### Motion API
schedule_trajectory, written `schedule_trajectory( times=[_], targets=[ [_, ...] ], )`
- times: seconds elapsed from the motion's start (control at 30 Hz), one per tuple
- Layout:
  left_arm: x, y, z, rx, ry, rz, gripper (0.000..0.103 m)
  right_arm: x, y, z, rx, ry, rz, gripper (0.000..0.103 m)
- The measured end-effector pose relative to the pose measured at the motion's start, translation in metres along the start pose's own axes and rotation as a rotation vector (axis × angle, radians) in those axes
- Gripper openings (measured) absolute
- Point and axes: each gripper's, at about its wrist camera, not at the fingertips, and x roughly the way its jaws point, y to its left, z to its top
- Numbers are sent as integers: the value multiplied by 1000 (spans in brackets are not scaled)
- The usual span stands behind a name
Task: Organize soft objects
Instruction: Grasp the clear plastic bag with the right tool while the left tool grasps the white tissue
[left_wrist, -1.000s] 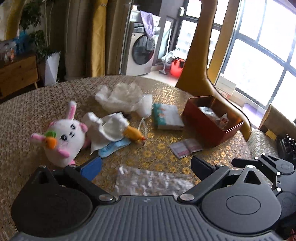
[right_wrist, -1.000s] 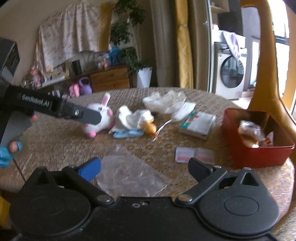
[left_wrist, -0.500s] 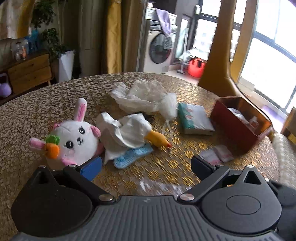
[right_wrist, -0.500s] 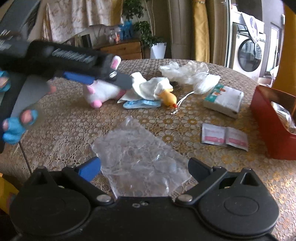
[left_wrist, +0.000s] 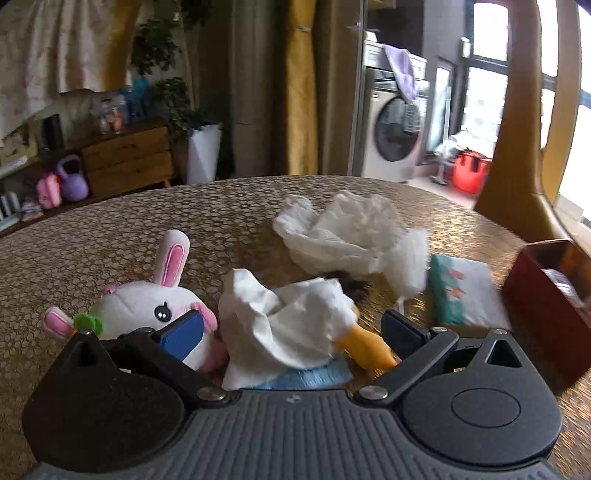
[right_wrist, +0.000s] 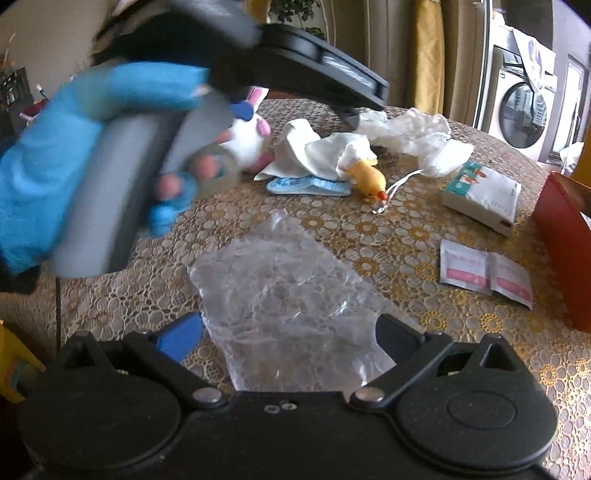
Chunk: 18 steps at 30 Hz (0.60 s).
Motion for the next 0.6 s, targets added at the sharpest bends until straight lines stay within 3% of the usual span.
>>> schedule_trajectory(
  times=[0.33,0.6],
  targets=[
    [32,-23,9,34,3,67,103,9,3,3,-30,9,22,101],
    [47,-19,17,-39,13,137,102,14,2,4,-33,21,35,101]
  ],
)
